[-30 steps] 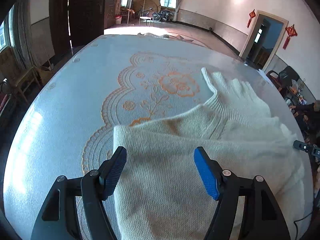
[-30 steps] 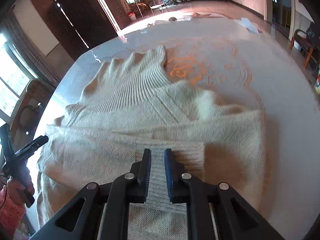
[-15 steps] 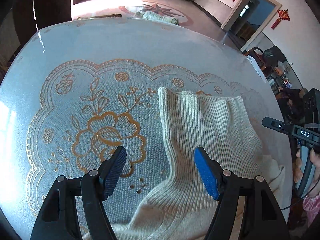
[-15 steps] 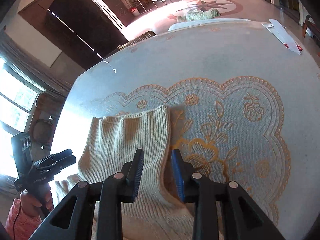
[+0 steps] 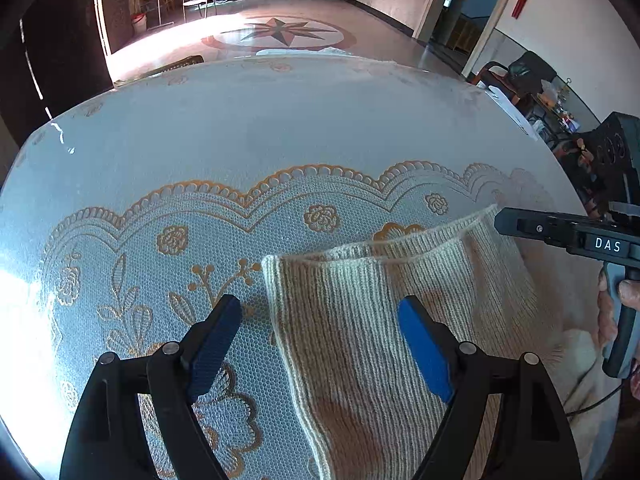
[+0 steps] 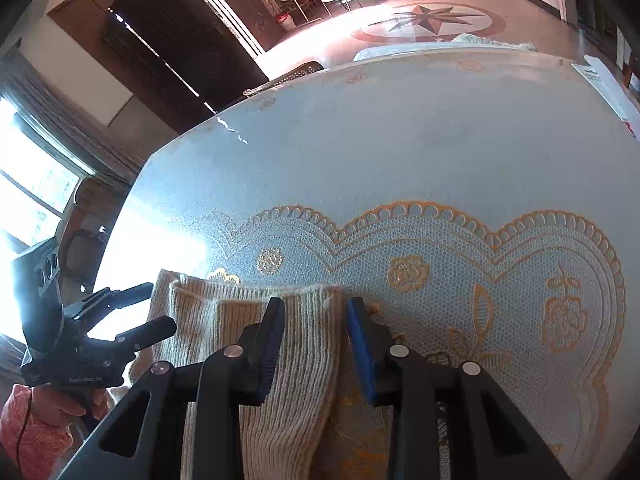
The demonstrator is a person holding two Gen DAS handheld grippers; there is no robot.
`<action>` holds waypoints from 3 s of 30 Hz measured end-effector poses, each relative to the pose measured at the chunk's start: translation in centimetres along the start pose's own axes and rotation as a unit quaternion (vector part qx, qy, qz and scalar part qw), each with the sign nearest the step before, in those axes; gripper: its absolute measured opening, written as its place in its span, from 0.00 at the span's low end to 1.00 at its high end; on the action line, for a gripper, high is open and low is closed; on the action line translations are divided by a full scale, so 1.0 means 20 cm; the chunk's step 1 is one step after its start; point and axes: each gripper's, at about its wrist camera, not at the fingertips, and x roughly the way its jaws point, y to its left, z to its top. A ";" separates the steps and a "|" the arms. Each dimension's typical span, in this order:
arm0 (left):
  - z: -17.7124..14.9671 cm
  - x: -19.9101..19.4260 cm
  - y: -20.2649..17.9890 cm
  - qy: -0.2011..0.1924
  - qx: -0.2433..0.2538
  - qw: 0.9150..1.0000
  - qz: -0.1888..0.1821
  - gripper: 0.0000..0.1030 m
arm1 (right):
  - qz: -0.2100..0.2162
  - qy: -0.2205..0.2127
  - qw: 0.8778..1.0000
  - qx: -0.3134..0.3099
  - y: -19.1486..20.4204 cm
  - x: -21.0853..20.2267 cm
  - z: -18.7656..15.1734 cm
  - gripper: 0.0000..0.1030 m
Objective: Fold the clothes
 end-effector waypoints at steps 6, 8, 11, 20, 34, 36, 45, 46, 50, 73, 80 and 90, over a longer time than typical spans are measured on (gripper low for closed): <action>0.00 0.01 0.03 -0.014 -0.032 0.998 -0.055 0.17 | 0.008 -0.001 1.000 0.018 0.02 -0.01 -0.04 0.04; -0.02 -0.02 0.05 -0.019 -0.047 0.996 -0.067 0.14 | 0.025 -0.013 0.999 0.022 0.03 -0.05 -0.07 0.04; -0.05 -0.12 0.03 -0.046 -0.041 0.995 -0.079 0.13 | 0.043 -0.026 0.998 0.022 0.06 -0.14 -0.10 0.04; -0.32 -0.67 0.01 -0.147 -0.033 0.977 -0.148 0.13 | 0.104 -0.070 0.992 0.002 0.25 -0.61 -0.37 0.04; -1.66 -0.92 -0.07 -0.065 -0.062 0.989 -0.118 0.15 | 0.062 0.008 0.997 0.043 0.26 -0.72 -1.61 0.07; -1.79 -0.93 -0.08 -0.054 -0.089 0.987 -0.121 0.15 | 0.035 0.016 0.998 0.048 0.27 -0.68 -1.70 0.10; -1.48 -0.95 -0.08 -0.115 -0.159 0.971 -0.139 0.57 | 0.082 -0.076 0.988 0.106 0.34 -0.70 -1.37 0.24; -1.43 -0.92 -0.07 -0.108 -0.177 0.968 -0.141 0.57 | 0.072 -0.068 0.987 0.123 0.33 -0.66 -1.33 0.25; -1.29 -0.79 -0.04 -0.078 -0.228 0.962 -0.129 0.59 | 0.054 -0.050 0.979 0.193 0.23 -0.53 -1.25 0.27; -1.32 -0.81 -0.13 -0.052 -0.138 0.981 -0.129 0.09 | 0.108 -0.029 0.985 0.129 0.32 -0.60 -1.31 0.06; -1.45 -0.86 -0.10 -0.057 -0.183 0.981 -0.040 0.21 | 0.004 -0.079 0.992 0.099 0.35 -0.64 -1.37 0.23; -0.99 -0.67 -0.33 -0.073 -0.052 0.996 0.022 0.43 | -0.068 -0.065 0.988 -0.123 0.82 -0.40 -1.06 0.24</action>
